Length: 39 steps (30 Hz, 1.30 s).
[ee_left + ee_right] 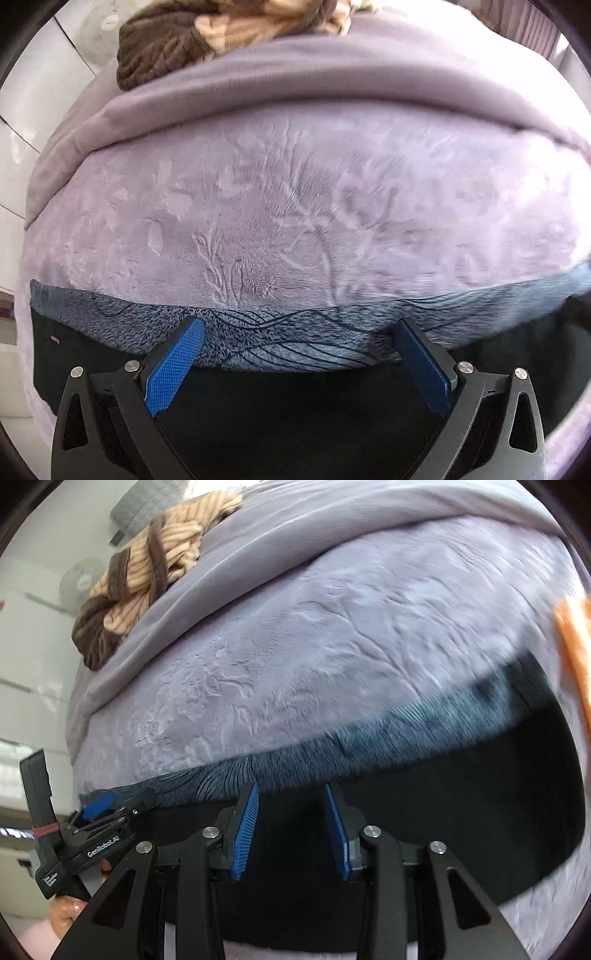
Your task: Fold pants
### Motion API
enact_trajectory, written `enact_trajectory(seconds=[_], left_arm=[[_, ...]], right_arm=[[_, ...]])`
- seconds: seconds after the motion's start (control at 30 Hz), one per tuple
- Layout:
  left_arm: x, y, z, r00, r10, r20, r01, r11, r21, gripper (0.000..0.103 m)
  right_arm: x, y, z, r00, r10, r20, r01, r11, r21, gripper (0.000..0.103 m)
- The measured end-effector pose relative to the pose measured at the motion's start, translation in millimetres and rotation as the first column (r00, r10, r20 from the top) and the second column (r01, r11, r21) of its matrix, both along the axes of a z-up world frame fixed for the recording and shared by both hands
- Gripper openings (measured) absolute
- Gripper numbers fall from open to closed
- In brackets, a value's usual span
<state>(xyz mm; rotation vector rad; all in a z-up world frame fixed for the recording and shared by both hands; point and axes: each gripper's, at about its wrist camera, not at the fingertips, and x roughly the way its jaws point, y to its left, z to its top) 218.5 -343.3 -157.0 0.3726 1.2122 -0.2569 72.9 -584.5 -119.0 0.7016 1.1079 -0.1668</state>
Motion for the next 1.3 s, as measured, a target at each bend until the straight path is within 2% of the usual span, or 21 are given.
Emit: enact_trajectory(seconds=[0.07,0.13,0.23,0.3,0.33,0.4,0.5,0.57,0.7,0.8,0.93,1.03,1.17,1.3], left_arm=[[4.8,1.3,-13.3,1.0,0.01,-0.015,-0.01,1.0,-0.002,0.103],[5.9,3.3,-15.4,1.0,0.004,-0.006,-0.004,1.0,-0.012,0.103],[6.5,7.7,-12.9,1.0,-0.012,-0.005,0.012,1.0,-0.003,0.103],[5.0,7.6,-7.4,1.0,-0.016,-0.007,0.016,1.0,0.003,0.103],[3.6,8.2,-4.1,1.0,-0.02,-0.004,0.02,1.0,0.006,0.103],[-3.7,8.2,5.0,0.999,-0.04,0.001,0.04,0.999,0.007,0.103],[-17.5,4.8,17.1,0.998,-0.067,0.001,0.067,0.998,-0.003,0.103],[-30.0,3.4,22.8,0.996,-0.086,-0.004,0.086,0.996,-0.017,0.103],[-61.3,-8.6,29.2,0.992,-0.122,-0.028,0.121,0.991,-0.054,0.103],[-85.5,-25.7,26.5,0.986,-0.161,-0.052,0.157,0.985,-0.075,0.103],[-110.8,-49.5,8.8,0.976,-0.201,-0.088,0.197,0.979,-0.057,0.103],[-115.2,-53.5,-10.7,0.978,-0.188,-0.093,0.187,0.982,-0.028,0.103],[-117.1,-55.6,-9.8,0.977,-0.198,-0.085,0.196,0.98,-0.029,0.103],[-117.6,-59.0,-10.3,0.976,-0.2,-0.082,0.198,0.98,-0.026,0.103]], right_arm=[[8.6,-2.9,-10.3,0.999,0.016,-0.044,-0.019,0.997,-0.068,0.04],[7.6,-15.9,-18.7,0.998,-0.012,-0.062,0.006,0.996,-0.087,0.039],[-6.8,-50.1,-17.7,0.992,-0.111,-0.055,0.105,0.988,-0.116,0.039],[-23.7,-78.9,-12.8,0.976,-0.21,-0.062,0.198,0.968,-0.154,0.04],[-32.7,-91.5,-10.3,0.967,-0.25,-0.057,0.24,0.96,-0.145,0.04],[-55.3,-111.1,-2.1,0.95,-0.312,-0.018,0.31,0.948,-0.072,0.04],[-85.8,-116.7,12.7,0.939,-0.344,0.019,0.345,0.938,-0.046,0.044],[-110.2,-112.7,16.4,0.931,-0.361,0.052,0.36,0.933,0.026,0.045],[-147.7,-97.6,5.6,0.91,-0.409,0.07,0.389,0.899,0.201,0.046],[-166.3,-79.2,-13.1,0.899,-0.436,0.045,0.402,0.861,0.313,0.047],[-173.2,-63.0,-31.3,0.89,-0.456,0.014,0.421,0.832,0.36,0.047],[-178.8,-59.3,-43.3,0.871,-0.49,-0.002,0.455,0.807,0.378,0.047],[-185.3,-64.6,-59.4,0.837,-0.547,0.012,0.491,0.76,0.426,0.047],[-183.4,-75.3,-72.3,0.813,-0.58,0.046,0.498,0.734,0.461,0.047]])
